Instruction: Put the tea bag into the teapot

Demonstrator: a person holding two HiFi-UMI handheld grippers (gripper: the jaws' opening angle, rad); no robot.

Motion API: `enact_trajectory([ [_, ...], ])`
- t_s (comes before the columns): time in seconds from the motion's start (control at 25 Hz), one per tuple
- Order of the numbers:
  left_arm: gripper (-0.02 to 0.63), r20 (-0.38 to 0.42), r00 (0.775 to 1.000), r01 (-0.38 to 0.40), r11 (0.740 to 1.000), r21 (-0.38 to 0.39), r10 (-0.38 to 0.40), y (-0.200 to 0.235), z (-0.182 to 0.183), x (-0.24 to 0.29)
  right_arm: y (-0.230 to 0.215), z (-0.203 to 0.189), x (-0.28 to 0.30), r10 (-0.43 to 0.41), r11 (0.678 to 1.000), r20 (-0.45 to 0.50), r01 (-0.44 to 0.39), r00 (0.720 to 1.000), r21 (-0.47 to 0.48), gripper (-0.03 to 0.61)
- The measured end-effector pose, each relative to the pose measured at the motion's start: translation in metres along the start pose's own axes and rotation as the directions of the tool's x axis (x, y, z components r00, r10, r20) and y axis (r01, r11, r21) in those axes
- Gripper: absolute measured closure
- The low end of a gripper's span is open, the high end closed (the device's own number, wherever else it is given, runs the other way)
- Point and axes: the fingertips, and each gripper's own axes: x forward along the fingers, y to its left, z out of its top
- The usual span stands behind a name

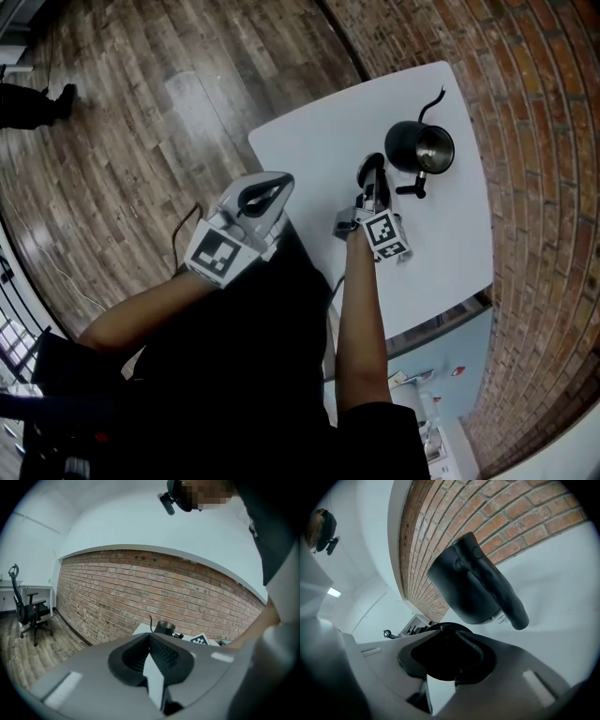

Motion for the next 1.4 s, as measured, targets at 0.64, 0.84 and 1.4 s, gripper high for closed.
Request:
enact_trajectory([
  [0.64, 0.614, 0.019, 1.0, 0.002, 1.0, -0.017, -0.001, -0.014, 0.007, 0.004, 0.0, -0.009, 0.004, 0.087, 0.992, -0.04, -0.082, 0.995, 0.098, 0.485],
  [0.84, 0.614, 0.012, 1.0, -0.002, 1.0, -0.022, 0.002, -0.015, 0.002, 0.003, 0.0, -0.006, 0.005, 0.1, 0.984, -0.016, -0.096, 0.995, 0.151, 0.485],
  [1.4, 0.614, 0.003, 1.0, 0.001, 1.0, -0.028, -0.001, -0.016, -0.001, -0.003, -0.01, -0.007, 0.004, 0.126, 0.897, 0.074, -0.145, 0.989, 0.418, 0.482],
])
